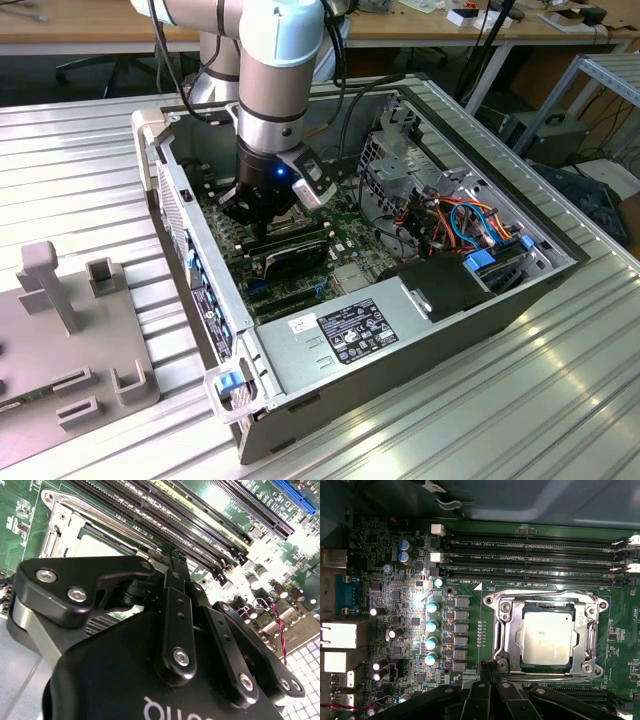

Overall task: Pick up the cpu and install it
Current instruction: 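Install the second cpu locking lever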

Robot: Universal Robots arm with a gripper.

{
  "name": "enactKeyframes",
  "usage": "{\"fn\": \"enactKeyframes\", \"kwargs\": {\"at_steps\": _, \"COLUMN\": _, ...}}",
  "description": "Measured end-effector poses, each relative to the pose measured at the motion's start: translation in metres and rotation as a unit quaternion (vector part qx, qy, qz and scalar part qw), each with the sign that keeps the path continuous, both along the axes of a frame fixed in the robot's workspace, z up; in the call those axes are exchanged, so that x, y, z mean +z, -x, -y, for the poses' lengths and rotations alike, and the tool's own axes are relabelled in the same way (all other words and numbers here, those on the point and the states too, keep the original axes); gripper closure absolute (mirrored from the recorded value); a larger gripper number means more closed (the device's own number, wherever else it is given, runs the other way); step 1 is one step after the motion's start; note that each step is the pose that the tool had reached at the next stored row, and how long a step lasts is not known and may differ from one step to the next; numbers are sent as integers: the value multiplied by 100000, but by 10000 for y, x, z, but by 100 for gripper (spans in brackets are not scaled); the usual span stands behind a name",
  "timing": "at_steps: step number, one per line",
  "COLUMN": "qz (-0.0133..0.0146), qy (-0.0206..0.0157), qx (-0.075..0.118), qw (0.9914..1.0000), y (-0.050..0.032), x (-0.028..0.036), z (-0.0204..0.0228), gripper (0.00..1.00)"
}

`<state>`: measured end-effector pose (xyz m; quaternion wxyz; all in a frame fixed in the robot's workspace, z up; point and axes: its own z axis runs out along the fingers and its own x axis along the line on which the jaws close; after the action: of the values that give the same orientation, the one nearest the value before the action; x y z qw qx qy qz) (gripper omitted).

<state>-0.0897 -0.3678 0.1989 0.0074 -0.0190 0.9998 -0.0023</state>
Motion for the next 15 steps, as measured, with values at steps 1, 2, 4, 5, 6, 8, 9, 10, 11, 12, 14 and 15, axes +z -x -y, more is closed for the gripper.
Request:
{"fn": "enactKeyframes", "kwargs": {"at_steps": 1, "qz": 42, "qy": 5, "qx": -5, "qw": 100000, "y": 8, "x": 1, "z": 0, "gripper": 89}}
{"fn": "enactKeyframes", "kwargs": {"at_steps": 2, "qz": 84, "qy": 7, "qx": -13, "qw": 100000, "y": 14, "x": 1, "z": 1, "gripper": 89}}
{"fn": "enactKeyframes", "kwargs": {"at_steps": 4, "qz": 145, "qy": 1, "qx": -2, "qw": 100000, "y": 20, "x": 0, "z": 0, "gripper": 89}}
{"fn": "enactKeyframes", "kwargs": {"at_steps": 5, "qz": 150, "qy": 4, "qx": 2, "qw": 100000, "y": 20, "x": 0, "z": 0, "gripper": 89}}
{"fn": "enactKeyframes", "kwargs": {"at_steps": 6, "qz": 146, "qy": 6, "qx": 0, "qw": 100000, "y": 20, "x": 1, "z": 0, "gripper": 89}}
{"fn": "enactKeyframes", "kwargs": {"at_steps": 8, "qz": 150, "qy": 5, "qx": -3, "qw": 100000, "y": 21, "x": 1, "z": 0, "gripper": 89}}
{"fn": "enactKeyframes", "kwargs": {"at_steps": 9, "qz": 147, "qy": 5, "qx": -4, "qw": 100000, "y": 21, "x": 1, "z": 0, "gripper": 89}}
{"fn": "enactKeyframes", "kwargs": {"at_steps": 10, "qz": 147, "qy": 4, "qx": -3, "qw": 100000, "y": 21, "x": 1, "z": 0, "gripper": 89}}
{"fn": "enactKeyframes", "kwargs": {"at_steps": 11, "qz": 147, "qy": 3, "qx": -5, "qw": 100000, "y": 21, "x": 3, "z": 0, "gripper": 89}}
{"fn": "enactKeyframes", "kwargs": {"at_steps": 12, "qz": 154, "qy": -2, "qx": -5, "qw": 100000, "y": 21, "x": 6, "z": 1, "gripper": 89}}
{"fn": "enactKeyframes", "kwargs": {"at_steps": 14, "qz": 191, "qy": -41, "qx": -3, "qw": 100000, "y": 20, "x": 35, "z": -1, "gripper": 89}}
{"fn": "enactKeyframes", "kwargs": {"at_steps": 15, "qz": 201, "qy": -45, "qx": -3, "qw": 100000, "y": 19, "x": 44, "z": -1, "gripper": 89}}
